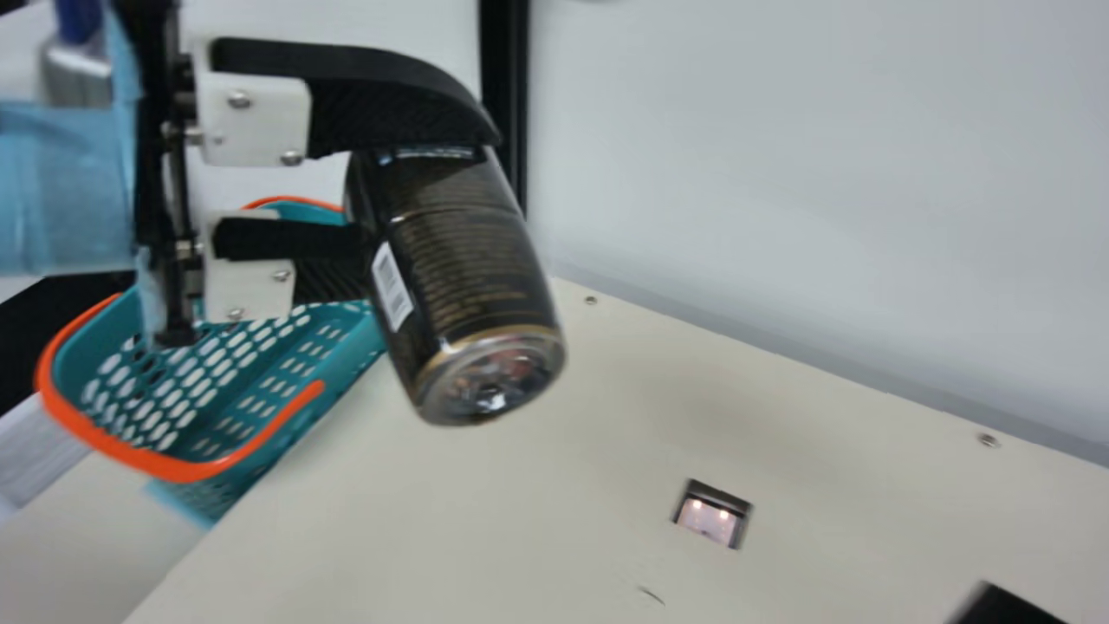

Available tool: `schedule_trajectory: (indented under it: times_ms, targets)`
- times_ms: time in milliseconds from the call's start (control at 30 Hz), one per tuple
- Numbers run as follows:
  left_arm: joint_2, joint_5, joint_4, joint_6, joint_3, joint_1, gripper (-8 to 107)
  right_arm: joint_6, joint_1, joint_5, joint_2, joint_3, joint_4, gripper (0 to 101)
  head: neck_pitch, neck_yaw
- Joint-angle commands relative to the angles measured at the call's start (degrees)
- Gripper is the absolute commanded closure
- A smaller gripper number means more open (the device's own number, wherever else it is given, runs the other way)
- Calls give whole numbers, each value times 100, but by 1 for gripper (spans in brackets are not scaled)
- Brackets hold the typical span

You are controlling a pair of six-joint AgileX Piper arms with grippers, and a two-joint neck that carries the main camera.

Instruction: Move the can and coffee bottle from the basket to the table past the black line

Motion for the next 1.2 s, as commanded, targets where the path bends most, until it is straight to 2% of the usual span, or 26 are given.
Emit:
schedule_trajectory:
  times_ms: [0,167,467,700,900,1167]
  targets:
    - [0,0,0,0,0,0,89,0,0,0,0,0,0,0,-183,-204]
    - [0,0,0,0,0,0,89,0,0,0,0,0,0,0,-173,-602]
    - [19,40,-39,27,9,16,89,0,0,0,0,0,0,0,-173,-602]
    - [101,-100,11,-241,-35,-355,89,0,0,0,0,0,0,0,-173,-602]
    - [216,-650,217,-624,-91,-1060,89,0,0,0,0,0,0,0,-173,-602]
    - [464,-1780,740,-1155,-194,-2241,89,0,0,0,0,0,0,0,-173,-602]
